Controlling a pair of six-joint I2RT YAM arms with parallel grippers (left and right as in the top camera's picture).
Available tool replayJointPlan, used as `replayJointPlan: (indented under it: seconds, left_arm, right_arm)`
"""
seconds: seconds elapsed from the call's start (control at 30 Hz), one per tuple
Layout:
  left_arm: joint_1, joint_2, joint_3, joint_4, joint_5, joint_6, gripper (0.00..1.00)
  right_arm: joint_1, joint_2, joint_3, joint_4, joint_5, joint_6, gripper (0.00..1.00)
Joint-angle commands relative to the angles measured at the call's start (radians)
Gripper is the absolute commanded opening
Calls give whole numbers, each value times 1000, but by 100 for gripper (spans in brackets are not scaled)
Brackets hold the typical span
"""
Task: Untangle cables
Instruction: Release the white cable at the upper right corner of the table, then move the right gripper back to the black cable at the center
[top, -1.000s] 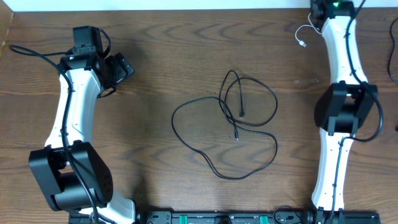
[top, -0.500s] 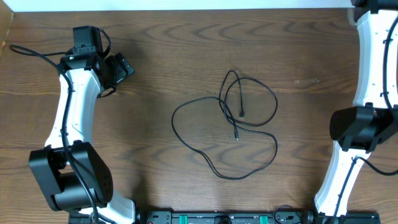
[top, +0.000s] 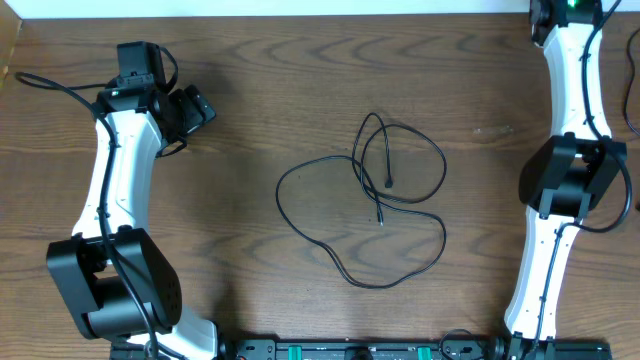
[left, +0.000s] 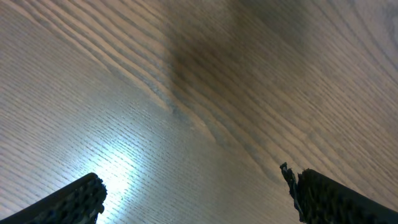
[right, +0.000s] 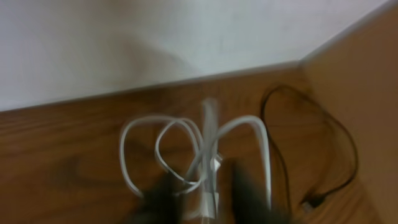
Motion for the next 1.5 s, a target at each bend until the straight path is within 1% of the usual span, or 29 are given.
replayJointPlan:
  seconds: [0.0,0.07,0.13,0.2,0.3,0.47,0.67,0.8,0.9,1.17,1.3,1.4,1.47]
  left_arm:
    - [2,-7,0,-3,2,10,99]
    - [2,-7,0,-2,3,10,99]
    - [2,-7,0,-2,3,10,99]
    - [2,-7,0,-2,3,10,99]
    - [2,-7,0,-2,3,10,99]
    - [2,-7,0,-2,2,10,98]
    - [2,-10,0,-19,14,30,98]
    - [2,-40,8,13,108,112,99]
    - [2,-98,18,11,149,156,99]
    - [2,-396,19,-54,167,159,99]
    - [2,-507,18,-88,192,159,99]
    - [2,-546,18,-131,232,158,100]
    - [2,-547,18,-166,242,155,95]
  right_arm:
    - [-49,10,2,-24,-47,99,64]
    - [-60,7,3,-41,-91,98,90]
    - [-62,-2,4,-54,-98,98,99]
    - [-62,-15,6,-69,-129,73,99]
    - [-61,-50,6,-97,-228,25,99]
    - [-61,-132,6,-171,-336,23,99]
    - [-55,-280,6,-366,-546,24,99]
    - [-47,-386,6,-519,-711,23,99]
    - [-37,-454,6,-609,-772,24,98]
    - [-14,-587,6,-785,-865,23,99]
    - [2,-595,6,-877,-865,21,99]
    - [28,-586,4,-948,-863,-23,98]
    - [48,-586,-8,-970,-861,-33,99]
